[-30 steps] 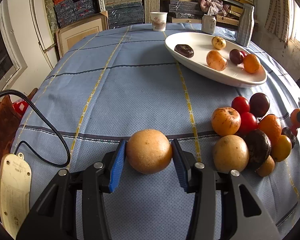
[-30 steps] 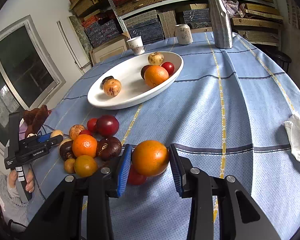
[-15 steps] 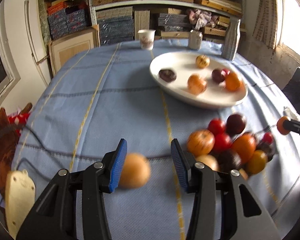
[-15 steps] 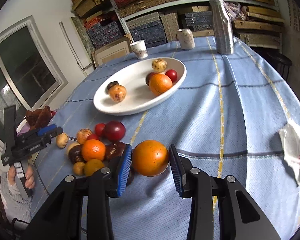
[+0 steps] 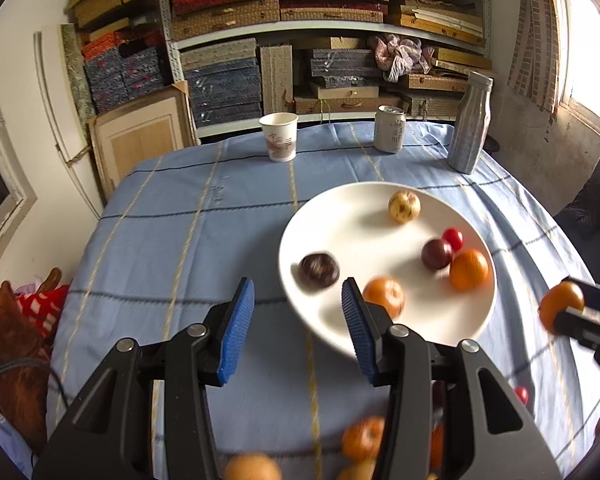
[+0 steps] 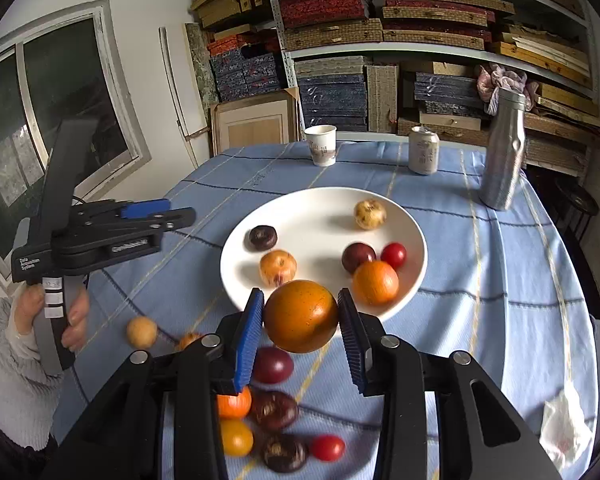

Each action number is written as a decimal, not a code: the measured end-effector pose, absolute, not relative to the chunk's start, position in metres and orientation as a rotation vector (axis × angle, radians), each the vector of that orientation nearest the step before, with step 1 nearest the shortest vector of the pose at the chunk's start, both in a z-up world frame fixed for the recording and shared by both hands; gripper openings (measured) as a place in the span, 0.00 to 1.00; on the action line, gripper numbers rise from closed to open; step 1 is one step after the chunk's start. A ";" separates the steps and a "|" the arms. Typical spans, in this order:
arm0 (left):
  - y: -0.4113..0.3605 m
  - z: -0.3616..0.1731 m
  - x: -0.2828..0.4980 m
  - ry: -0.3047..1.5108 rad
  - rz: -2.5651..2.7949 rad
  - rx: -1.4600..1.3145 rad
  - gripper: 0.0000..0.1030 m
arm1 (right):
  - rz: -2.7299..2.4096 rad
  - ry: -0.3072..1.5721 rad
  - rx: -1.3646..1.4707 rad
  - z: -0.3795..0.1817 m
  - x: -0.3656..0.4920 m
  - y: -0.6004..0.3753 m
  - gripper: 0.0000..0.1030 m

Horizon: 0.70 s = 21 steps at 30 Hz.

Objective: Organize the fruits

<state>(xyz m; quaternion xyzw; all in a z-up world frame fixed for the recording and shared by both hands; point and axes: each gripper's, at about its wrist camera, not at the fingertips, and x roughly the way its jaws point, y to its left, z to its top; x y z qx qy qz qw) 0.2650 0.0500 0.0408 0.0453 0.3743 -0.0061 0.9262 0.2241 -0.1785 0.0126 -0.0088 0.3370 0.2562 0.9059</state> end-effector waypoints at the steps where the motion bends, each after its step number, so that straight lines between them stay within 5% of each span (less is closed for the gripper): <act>1: 0.048 0.040 0.273 0.774 -0.018 0.089 0.44 | 0.532 0.701 -0.022 0.012 0.230 -0.174 0.37; 9: 0.067 0.013 0.274 0.842 -0.053 0.073 0.44 | 0.564 0.747 -0.003 -0.009 0.256 -0.162 0.37; 13: 0.102 -0.005 0.203 0.857 0.040 0.095 0.51 | 0.594 0.750 0.014 -0.013 0.253 -0.163 0.37; 15: 0.113 -0.019 0.180 0.874 0.083 0.103 0.65 | 0.606 0.744 0.015 -0.012 0.250 -0.163 0.37; 21: 0.108 -0.048 0.160 0.891 0.058 0.117 0.65 | 0.610 0.725 0.031 -0.007 0.245 -0.167 0.37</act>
